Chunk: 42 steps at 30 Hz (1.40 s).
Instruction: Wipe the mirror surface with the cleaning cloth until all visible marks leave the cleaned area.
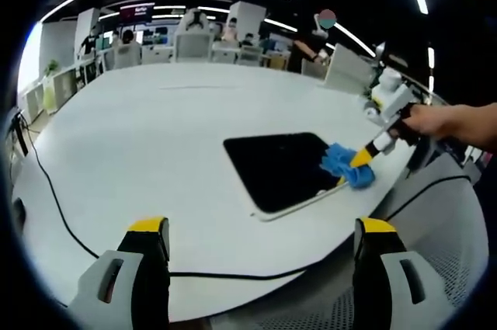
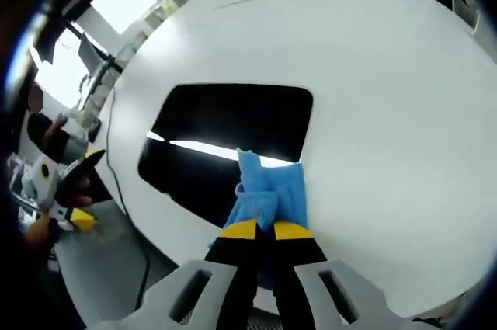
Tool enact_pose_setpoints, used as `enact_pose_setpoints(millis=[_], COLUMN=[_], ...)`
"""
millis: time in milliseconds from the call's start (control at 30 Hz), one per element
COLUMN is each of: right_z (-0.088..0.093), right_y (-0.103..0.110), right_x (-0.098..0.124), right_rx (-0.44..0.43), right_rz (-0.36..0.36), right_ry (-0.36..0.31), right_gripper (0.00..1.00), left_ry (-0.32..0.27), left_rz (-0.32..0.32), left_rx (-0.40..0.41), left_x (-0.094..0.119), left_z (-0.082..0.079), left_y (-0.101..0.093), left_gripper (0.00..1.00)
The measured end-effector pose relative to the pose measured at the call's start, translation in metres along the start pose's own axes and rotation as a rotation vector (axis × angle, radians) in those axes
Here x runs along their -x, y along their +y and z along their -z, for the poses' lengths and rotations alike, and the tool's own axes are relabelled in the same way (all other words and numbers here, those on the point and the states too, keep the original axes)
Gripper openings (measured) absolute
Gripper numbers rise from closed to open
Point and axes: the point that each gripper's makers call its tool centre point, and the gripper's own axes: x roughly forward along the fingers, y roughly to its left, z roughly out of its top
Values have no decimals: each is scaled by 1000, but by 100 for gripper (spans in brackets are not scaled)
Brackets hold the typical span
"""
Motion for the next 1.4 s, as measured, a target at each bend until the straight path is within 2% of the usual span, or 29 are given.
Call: enact_pose_setpoints(millis=[300,833,1167,1400], right_z=[-15,-63,-88,-101], right_y=[-8,-24,-30,-31], right_x=[-3,-16,-24,-25], right_rx=[0,55,106,99], right_rz=[13,57,81,91], right_ry=[-5,13,44,44], right_gripper=[0,0,0,0], left_ry=[3,0,-1,-10], left_rz=[3,2,-1,-7], left_rx=[5,14,20,22], left_x=[0,0,0,2], left_z=[1,1,1,0], left_y=[0,1,2,3], left_gripper=[99,99,99,99])
